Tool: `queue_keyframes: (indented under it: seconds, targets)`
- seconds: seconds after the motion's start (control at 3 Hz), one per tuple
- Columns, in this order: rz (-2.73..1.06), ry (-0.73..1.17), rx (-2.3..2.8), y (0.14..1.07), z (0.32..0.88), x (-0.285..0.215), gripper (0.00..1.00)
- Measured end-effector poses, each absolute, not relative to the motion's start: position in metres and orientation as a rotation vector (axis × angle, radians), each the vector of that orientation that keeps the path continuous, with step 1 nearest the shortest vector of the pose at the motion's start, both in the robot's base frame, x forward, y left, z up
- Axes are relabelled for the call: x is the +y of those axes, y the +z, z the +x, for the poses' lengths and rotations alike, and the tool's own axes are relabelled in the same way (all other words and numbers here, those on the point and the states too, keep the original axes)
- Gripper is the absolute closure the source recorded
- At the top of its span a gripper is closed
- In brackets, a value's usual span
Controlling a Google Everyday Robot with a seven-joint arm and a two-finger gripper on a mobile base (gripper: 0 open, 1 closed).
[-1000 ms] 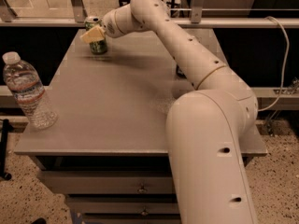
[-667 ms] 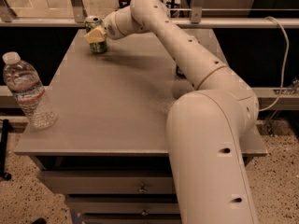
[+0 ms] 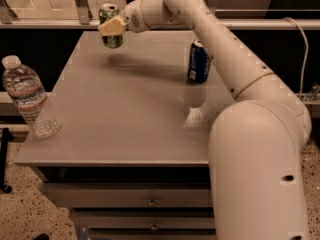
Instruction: Pick green can
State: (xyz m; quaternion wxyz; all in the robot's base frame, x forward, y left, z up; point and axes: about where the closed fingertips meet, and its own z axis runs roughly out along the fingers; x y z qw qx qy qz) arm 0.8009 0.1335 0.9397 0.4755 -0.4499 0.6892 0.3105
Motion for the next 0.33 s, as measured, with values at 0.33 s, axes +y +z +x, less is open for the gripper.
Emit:
queue_keyframes:
  seconds: [0.33]
  targets:
    - [-1.113,0.822,1.644,0.9736,0.7638,0.1036,1.00]
